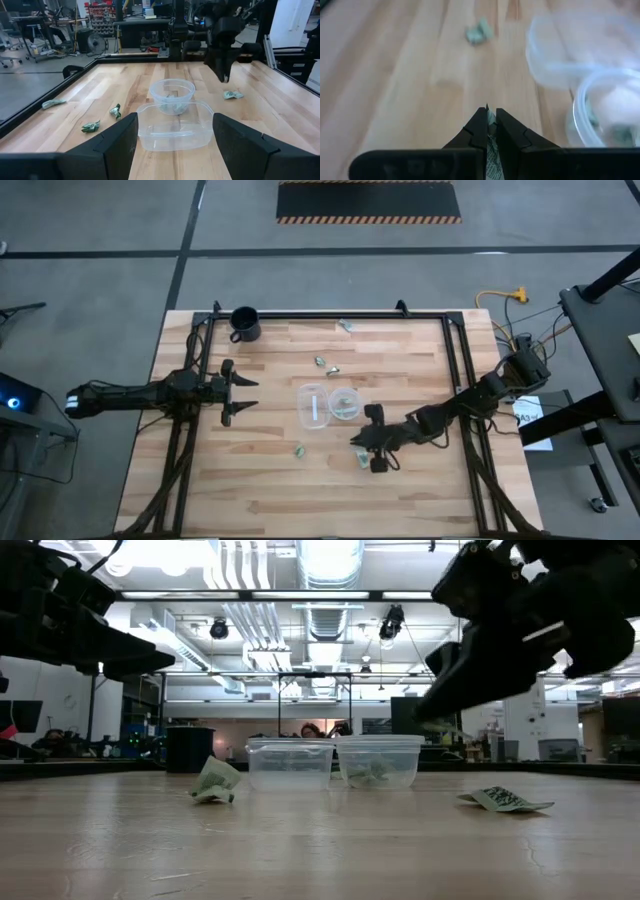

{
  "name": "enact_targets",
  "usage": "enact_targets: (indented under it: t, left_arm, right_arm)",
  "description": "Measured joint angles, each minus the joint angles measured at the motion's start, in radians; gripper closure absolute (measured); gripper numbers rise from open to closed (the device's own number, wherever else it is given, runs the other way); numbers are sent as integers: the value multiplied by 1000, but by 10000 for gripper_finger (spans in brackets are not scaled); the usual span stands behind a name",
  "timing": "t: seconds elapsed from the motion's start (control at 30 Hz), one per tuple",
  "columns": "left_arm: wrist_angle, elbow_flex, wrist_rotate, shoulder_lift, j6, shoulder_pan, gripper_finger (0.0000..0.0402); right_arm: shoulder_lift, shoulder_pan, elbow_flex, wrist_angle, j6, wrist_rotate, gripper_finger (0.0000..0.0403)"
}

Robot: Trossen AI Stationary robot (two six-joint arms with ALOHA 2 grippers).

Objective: Pick and place Stevia / Truvia into bins
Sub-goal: Put the green stevia packet into the right transparent container

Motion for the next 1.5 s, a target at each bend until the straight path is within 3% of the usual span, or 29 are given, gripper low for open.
enact_targets:
  t: [0.23, 0.67, 0.87, 1.2, 1.5]
  left_arm:
    - [0, 0, 0, 1, 0, 0, 162]
    - [0, 0, 0, 1, 0, 0, 162]
    - [0, 0, 0, 1, 0, 0, 162]
    - [0, 0, 0, 1, 0, 0, 162]
    - [0, 0, 0, -1, 0, 0, 162]
  right_arm:
    - [0, 0, -84, 290, -55, 33, 390]
    - [-2, -8, -247, 620, -49, 339, 390]
    - [33, -9, -307, 863, -112, 418, 390]
    - [269, -83, -335, 1252, -137, 420, 390]
    - [420, -135, -230, 1257, -111, 390, 390]
